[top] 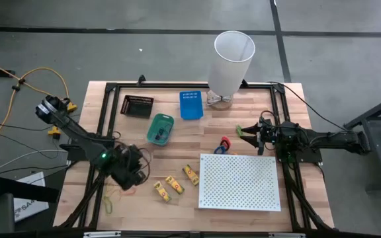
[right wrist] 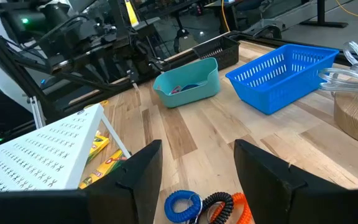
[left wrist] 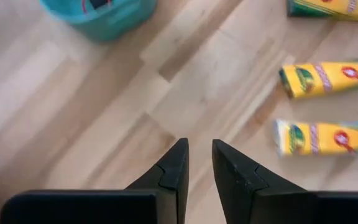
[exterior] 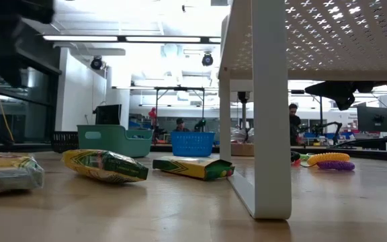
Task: Pick & Place Office Desk Supplies
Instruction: Put the orange rubber band into the green bin
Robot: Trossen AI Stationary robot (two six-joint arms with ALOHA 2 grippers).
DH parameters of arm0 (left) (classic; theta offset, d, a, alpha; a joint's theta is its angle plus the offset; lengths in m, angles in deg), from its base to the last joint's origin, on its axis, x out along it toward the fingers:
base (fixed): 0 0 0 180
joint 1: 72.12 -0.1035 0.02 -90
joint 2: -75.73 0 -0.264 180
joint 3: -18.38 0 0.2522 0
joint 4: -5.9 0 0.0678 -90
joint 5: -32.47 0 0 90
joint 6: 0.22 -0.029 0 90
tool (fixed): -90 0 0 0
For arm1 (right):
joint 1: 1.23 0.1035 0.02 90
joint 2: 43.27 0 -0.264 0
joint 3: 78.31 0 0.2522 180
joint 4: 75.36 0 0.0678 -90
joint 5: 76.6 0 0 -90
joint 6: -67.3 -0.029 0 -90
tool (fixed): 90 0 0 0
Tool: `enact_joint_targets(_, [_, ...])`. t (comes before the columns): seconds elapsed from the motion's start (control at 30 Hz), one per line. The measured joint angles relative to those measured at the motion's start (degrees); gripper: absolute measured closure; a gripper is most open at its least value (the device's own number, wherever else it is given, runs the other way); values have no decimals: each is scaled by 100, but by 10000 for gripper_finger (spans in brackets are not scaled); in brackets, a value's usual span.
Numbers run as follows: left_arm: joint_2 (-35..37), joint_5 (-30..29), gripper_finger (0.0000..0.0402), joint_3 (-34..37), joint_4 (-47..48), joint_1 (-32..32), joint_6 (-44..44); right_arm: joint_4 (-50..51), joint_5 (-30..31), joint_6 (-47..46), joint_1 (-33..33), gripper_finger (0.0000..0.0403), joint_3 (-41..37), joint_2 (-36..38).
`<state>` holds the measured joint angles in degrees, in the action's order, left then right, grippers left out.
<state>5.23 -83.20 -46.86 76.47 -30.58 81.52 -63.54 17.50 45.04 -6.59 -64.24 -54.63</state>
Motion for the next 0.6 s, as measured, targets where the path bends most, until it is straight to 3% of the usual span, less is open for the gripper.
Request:
enact_joint_targets(0.3, [-434, 140, 334, 0, -53, 1066, 1502, 1, 0, 0, 1, 215, -1, 1])
enact_joint_targets(0.6, [-862, 584, 334, 0, -930, 1782, 1587, 0, -1, 0, 1, 215, -1, 0])
